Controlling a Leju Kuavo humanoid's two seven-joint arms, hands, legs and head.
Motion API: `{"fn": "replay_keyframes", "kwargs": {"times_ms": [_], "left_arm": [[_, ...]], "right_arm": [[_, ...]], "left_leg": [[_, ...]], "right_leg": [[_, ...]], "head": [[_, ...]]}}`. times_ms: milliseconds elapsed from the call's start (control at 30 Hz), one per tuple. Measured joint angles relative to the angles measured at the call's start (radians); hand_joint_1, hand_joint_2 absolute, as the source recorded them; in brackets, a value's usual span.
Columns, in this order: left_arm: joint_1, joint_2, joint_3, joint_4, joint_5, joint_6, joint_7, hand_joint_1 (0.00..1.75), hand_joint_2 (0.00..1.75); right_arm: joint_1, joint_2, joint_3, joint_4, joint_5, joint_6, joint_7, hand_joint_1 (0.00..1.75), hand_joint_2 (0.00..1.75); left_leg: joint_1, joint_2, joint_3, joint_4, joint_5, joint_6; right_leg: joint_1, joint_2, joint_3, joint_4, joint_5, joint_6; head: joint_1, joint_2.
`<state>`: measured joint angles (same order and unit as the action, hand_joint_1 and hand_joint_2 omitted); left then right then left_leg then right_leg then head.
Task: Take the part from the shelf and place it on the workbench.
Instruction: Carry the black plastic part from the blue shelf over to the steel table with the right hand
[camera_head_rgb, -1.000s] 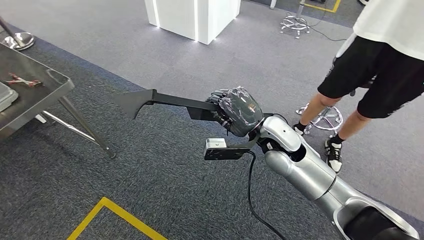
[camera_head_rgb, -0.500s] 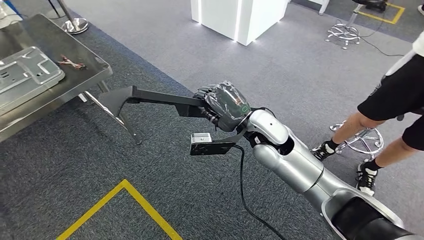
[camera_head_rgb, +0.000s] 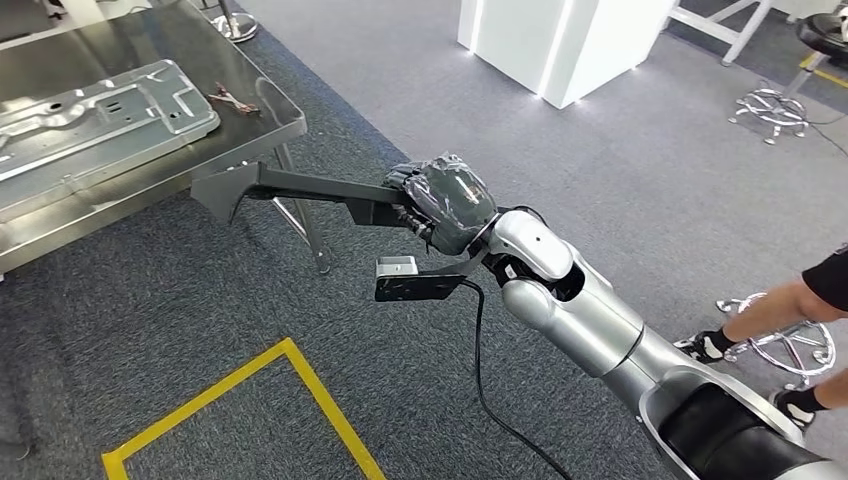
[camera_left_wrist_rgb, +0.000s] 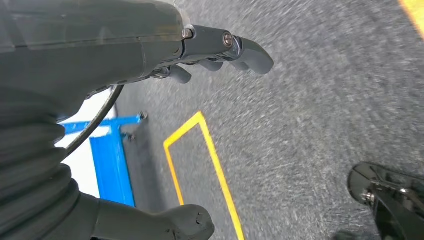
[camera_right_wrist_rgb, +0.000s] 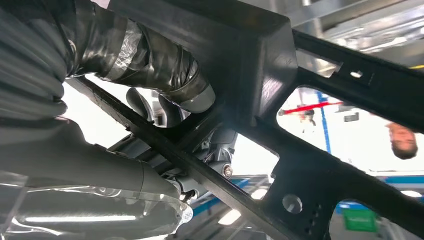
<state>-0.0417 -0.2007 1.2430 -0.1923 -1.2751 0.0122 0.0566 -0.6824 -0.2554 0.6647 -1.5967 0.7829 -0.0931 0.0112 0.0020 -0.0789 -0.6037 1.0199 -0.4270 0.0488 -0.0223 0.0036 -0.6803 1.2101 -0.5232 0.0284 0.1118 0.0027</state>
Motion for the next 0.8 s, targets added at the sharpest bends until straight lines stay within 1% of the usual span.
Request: {"fn": "replay_keyframes", "kwargs": {"times_ms": [33, 67, 100, 133, 167, 200, 233, 267, 300, 333, 367, 400, 433, 467, 500, 533, 567, 600, 633, 667, 700, 733, 767, 800], "left_arm": [[0.0, -0.001, 0.0, 0.0, 0.0, 0.0, 0.002, 0.0, 1.75], [0.0, -0.001, 0.0, 0.0, 0.001, 0.0, 0.003, 0.0, 1.75], [0.0, -0.001, 0.001, 0.0, 0.001, 0.0, 0.003, 0.0, 1.75], [0.0, -0.002, 0.001, 0.0, 0.001, 0.0, 0.004, 0.0, 1.75], [0.002, -0.002, 0.003, 0.0, 0.002, 0.0, 0.005, 0.0, 1.75], [0.004, -0.002, 0.004, 0.0, 0.002, 0.001, 0.006, 0.0, 1.75], [0.005, -0.001, 0.006, 0.0, 0.002, 0.001, 0.008, 0.0, 1.75], [0.006, -0.001, 0.008, 0.0, 0.002, 0.001, 0.009, 0.0, 1.75], [0.006, -0.001, 0.01, 0.0, 0.002, 0.002, 0.01, 0.0, 1.75], [0.005, -0.001, 0.012, 0.0, 0.002, 0.002, 0.011, 0.0, 1.75], [0.004, -0.001, 0.014, 0.0, 0.002, 0.002, 0.011, 0.0, 1.75], [0.003, -0.001, 0.015, 0.0, 0.002, 0.002, 0.012, 0.0, 1.75], [0.002, -0.001, 0.015, 0.0, 0.002, 0.002, 0.012, 0.0, 1.75], [0.002, -0.001, 0.015, 0.0, 0.002, 0.002, 0.012, 0.0, 1.75], [0.003, -0.001, 0.016, 0.0, 0.002, 0.002, 0.012, 0.0, 1.75], [0.003, -0.001, 0.016, 0.0, 0.002, 0.002, 0.013, 0.0, 1.75], [0.002, -0.001, 0.016, 0.0, 0.002, 0.002, 0.013, 0.0, 1.75], [0.002, -0.001, 0.017, 0.0, 0.002, 0.002, 0.013, 0.0, 1.75], [0.001, -0.001, 0.017, 0.0, 0.002, 0.002, 0.013, 0.0, 1.75], [0.001, -0.001, 0.017, 0.0, 0.002, 0.002, 0.013, 0.0, 1.75], [0.002, -0.001, 0.017, 0.0, 0.002, 0.002, 0.013, 0.0, 1.75], [0.002, -0.001, 0.017, 0.0, 0.002, 0.002, 0.013, 0.0, 1.75], [0.002, -0.001, 0.017, 0.0, 0.002, 0.002, 0.014, 0.0, 1.75], [0.001, -0.001, 0.017, 0.0, 0.002, 0.002, 0.014, 0.0, 1.75]], "right_arm": [[0.0, -0.001, 0.0, 0.0, -0.001, 0.0, 0.0, 1.75, 1.75], [0.0, -0.002, 0.0, -0.001, -0.002, 0.0, 0.0, 1.75, 1.75], [0.0, -0.004, 0.001, -0.001, -0.003, 0.0, 0.0, 1.75, 1.75], [0.001, -0.006, 0.002, -0.002, -0.003, 0.0, 0.0, 1.75, 1.75], [0.001, -0.006, 0.003, -0.003, -0.004, 0.0, 0.001, 1.75, 1.75], [0.001, -0.007, 0.005, -0.004, -0.005, 0.0, 0.001, 1.75, 1.75], [0.001, -0.007, 0.007, -0.006, -0.005, 0.0, 0.001, 1.75, 1.75], [0.001, -0.007, 0.008, -0.008, -0.006, 0.0, 0.001, 1.75, 1.75], [0.001, -0.007, 0.008, -0.009, -0.006, 0.0, 0.001, 1.75, 1.75], [0.001, -0.008, 0.009, -0.01, -0.006, 0.0, 0.0, 1.75, 1.75], [0.002, -0.008, 0.009, -0.01, -0.006, 0.001, 0.0, 1.75, 1.75], [0.003, -0.008, 0.01, -0.01, -0.006, 0.001, 0.0, 1.75, 1.75], [0.004, -0.008, 0.011, -0.01, -0.006, 0.001, 0.0, 1.75, 1.75], [0.004, -0.008, 0.012, -0.01, -0.006, 0.001, 0.0, 1.75, 1.75], [0.004, -0.008, 0.013, -0.01, -0.006, 0.001, 0.0, 1.75, 1.75], [0.004, -0.008, 0.013, -0.01, -0.007, 0.001, 0.0, 1.75, 1.75], [0.003, -0.009, 0.013, -0.01, -0.007, 0.002, 0.0, 1.75, 1.75], [0.001, -0.011, 0.013, -0.011, -0.008, 0.002, 0.0, 1.75, 1.75], [0.0, -0.013, 0.013, -0.011, -0.01, 0.004, 0.0, 1.75, 1.75], [-0.001, -0.015, 0.013, -0.011, -0.011, 0.005, 0.0, 1.75, 1.75], [-0.001, -0.016, 0.013, -0.012, -0.013, 0.006, 0.0, 1.75, 1.75], [-0.003, -0.017, 0.013, -0.013, -0.014, 0.008, 0.0, 1.75, 1.75], [-0.004, -0.019, 0.013, -0.015, -0.015, 0.01, 0.0, 1.75, 1.75], [-0.007, -0.022, 0.013, -0.017, -0.017, 0.011, 0.001, 1.75, 1.75]], "left_leg": [[0.0, -0.014, 0.002, 0.001, -0.001, -0.002], [0.0, -0.027, 0.001, 0.003, -0.003, -0.005], [0.002, -0.039, -0.002, 0.004, -0.003, -0.01], [0.004, -0.051, -0.006, 0.004, -0.003, -0.016], [0.007, -0.063, -0.009, 0.003, -0.001, -0.023], [0.008, -0.068, -0.012, 0.002, -0.002, -0.03], [0.007, -0.053, -0.014, 0.008, -0.007, -0.037], [0.005, -0.025, -0.023, 0.03, -0.022, -0.042], [0.003, 0.011, -0.042, 0.074, -0.047, -0.047], [0.004, 0.045, -0.07, 0.135, -0.078, -0.051], [0.007, 0.061, -0.104, 0.203, -0.108, -0.055], [0.01, 0.068, -0.132, 0.258, -0.126, -0.058], [0.011, 0.071, -0.145, 0.279, -0.125, -0.061], [0.012, 0.075, -0.137, 0.262, -0.105, -0.062], [0.013, 0.083, -0.107, 0.205, -0.071, -0.062], [0.011, 0.103, -0.069, 0.131, -0.041, -0.059], [0.007, 0.124, -0.036, 0.068, -0.02, -0.052], [0.003, 0.138, -0.015, 0.026, -0.009, -0.045], [-0.002, 0.145, -0.008, 0.01, -0.01, -0.039], [-0.005, 0.136, -0.01, 0.009, -0.009, -0.032], [-0.004, 0.123, -0.011, 0.008, -0.008, -0.027], [-0.002, 0.112, -0.01, 0.004, -0.005, -0.022], [0.001, 0.101, -0.009, -0.001, -0.001, -0.016], [0.004, 0.091, -0.007, -0.005, 0.002, -0.011]], "right_leg": [[-0.001, 0.023, 0.029, -0.071, 0.038, -0.005], [-0.002, 0.046, 0.054, -0.133, 0.063, -0.009], [-0.002, 0.063, 0.07, -0.172, 0.075, -0.012], [-0.002, 0.074, 0.077, -0.19, 0.075, -0.014], [0.0, 0.066, 0.079, -0.195, 0.074, -0.015], [-0.001, 0.055, 0.081, -0.198, 0.075, -0.019], [-0.002, 0.043, 0.086, -0.204, 0.075, -0.023], [-0.004, 0.03, 0.092, -0.21, 0.076, -0.029], [-0.005, 0.016, 0.097, -0.215, 0.076, -0.034], [-0.002, 0.003, 0.101, -0.216, 0.074, -0.039], [0.0, -0.011, 0.102, -0.215, 0.072, -0.042], [0.001, -0.024, 0.103, -0.214, 0.069, -0.043], [0.002, -0.038, 0.104, -0.212, 0.067, -0.042], [0.002, -0.05, 0.106, -0.21, 0.063, -0.04], [0.002, -0.063, 0.109, -0.208, 0.059, -0.038], [0.002, -0.075, 0.113, -0.206, 0.055, -0.034], [0.005, -0.085, 0.116, -0.203, 0.05, -0.03], [0.008, -0.094, 0.118, -0.202, 0.047, -0.026], [0.011, -0.103, 0.12, -0.201, 0.045, -0.022], [0.014, -0.112, 0.121, -0.202, 0.044, -0.017], [0.014, -0.122, 0.123, -0.203, 0.044, -0.013], [0.012, -0.116, 0.124, -0.2, 0.039, -0.007], [0.009, -0.096, 0.118, -0.184, 0.025, -0.003], [0.006, -0.069, 0.103, -0.148, 0.001, 0.001]], "head": [[0.0, 0.0], [0.0, 0.0], [0.0, 0.0], [0.0, 0.0], [0.0, 0.0], [0.0, 0.0], [0.0, 0.0], [0.0, 0.0], [0.0, 0.0], [0.0, 0.0], [0.0, 0.0], [0.0, 0.0], [0.0, 0.0], [0.0, 0.0], [0.0, 0.0], [0.0, 0.0], [0.0, 0.0], [0.0, 0.0], [0.0, 0.0], [0.0, 0.0], [0.0, 0.0], [0.0, 0.0], [0.0, 0.0], [0.0, 0.0]]}}
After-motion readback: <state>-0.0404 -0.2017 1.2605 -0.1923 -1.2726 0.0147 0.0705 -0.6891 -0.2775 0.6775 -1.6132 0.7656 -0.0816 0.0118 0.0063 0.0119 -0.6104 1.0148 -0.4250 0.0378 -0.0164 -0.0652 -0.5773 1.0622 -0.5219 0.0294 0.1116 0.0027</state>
